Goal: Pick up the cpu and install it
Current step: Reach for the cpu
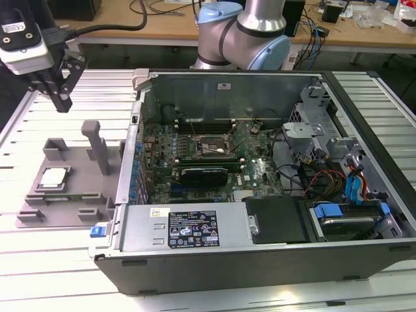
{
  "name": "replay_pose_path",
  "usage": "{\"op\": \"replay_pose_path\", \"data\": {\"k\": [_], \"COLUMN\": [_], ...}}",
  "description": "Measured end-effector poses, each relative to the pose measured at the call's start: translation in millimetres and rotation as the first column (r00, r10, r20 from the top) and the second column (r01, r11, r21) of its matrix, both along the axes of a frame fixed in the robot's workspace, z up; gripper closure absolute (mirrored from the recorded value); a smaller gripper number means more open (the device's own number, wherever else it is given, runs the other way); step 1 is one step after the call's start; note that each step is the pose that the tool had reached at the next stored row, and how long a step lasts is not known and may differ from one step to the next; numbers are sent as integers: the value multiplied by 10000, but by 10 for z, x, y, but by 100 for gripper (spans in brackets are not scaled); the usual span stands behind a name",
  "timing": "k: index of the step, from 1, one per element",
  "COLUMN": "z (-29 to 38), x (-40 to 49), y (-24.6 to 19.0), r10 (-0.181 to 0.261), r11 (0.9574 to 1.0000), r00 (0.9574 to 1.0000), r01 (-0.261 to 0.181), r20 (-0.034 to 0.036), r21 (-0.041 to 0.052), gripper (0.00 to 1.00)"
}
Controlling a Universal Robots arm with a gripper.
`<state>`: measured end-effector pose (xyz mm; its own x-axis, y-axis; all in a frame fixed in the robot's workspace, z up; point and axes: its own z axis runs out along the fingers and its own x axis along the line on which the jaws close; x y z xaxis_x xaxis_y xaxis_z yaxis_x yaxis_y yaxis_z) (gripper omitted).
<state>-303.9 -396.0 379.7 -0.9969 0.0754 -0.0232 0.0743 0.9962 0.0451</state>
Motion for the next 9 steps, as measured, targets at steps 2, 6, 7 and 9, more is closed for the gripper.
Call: {"op": "replay_pose_path", "data": {"k": [2,6,7,9], "z": [-57,-153,-170,-196], "x": [-127,-233,-252,-276], "y": [0,0,0,0], "r10": [1,0,1,1], "r11": [10000,10000,10000,10000], "r00": [10000,10000,10000,10000], "r01": [-1,0,-1,-1], "r20": [1,2,0,0], "r21": [0,1,-1,0], "gripper": [89,89,89,89]}}
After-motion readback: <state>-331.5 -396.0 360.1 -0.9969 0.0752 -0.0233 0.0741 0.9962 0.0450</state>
